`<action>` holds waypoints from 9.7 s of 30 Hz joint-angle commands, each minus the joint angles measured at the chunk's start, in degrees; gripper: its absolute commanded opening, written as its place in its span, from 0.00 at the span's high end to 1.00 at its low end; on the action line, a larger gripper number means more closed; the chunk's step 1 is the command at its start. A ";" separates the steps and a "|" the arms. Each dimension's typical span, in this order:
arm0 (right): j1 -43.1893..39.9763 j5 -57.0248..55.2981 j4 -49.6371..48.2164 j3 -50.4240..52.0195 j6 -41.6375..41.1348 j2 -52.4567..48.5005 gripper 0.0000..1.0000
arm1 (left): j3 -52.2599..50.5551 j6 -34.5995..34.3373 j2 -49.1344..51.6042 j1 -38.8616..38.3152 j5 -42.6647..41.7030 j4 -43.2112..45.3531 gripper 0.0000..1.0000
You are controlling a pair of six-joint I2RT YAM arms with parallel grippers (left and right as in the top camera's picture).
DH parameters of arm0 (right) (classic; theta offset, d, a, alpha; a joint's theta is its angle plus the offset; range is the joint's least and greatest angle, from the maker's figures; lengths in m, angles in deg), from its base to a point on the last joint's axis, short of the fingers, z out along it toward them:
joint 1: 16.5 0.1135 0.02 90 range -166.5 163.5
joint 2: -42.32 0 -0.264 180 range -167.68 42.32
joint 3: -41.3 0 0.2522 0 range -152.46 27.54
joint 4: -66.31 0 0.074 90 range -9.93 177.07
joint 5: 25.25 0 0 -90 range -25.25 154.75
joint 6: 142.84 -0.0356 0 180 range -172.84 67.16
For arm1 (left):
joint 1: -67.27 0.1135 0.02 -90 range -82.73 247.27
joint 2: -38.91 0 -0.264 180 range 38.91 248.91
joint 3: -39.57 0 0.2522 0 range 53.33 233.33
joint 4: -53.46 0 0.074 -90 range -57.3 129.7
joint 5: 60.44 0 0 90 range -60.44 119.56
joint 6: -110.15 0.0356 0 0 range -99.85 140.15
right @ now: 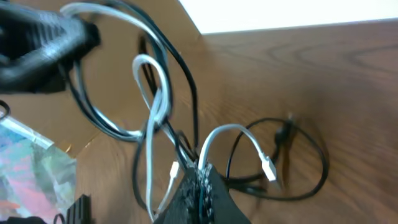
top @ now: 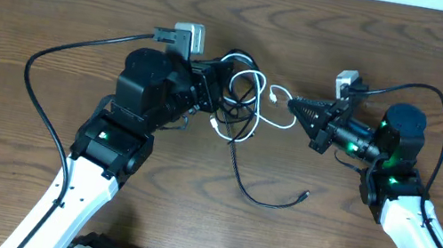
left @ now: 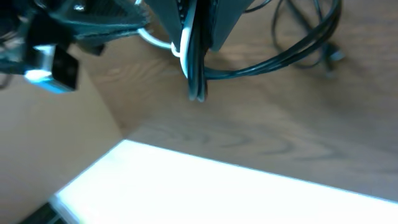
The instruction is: Untangle cables
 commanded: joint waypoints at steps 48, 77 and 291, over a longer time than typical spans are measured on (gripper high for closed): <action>4.28 -4.87 -9.64 -0.26 2.93 0.57 0.31 | 0.90 -6.34 -0.17 -0.87 -14.80 16.39 0.93; -3.28 -57.51 7.04 -0.26 2.27 -0.72 0.19 | 0.90 -9.77 -2.01 -4.96 -26.10 26.80 0.93; 5.20 0.20 12.28 -0.26 -6.91 -0.72 0.36 | 0.87 12.87 3.13 4.37 -11.21 7.89 0.93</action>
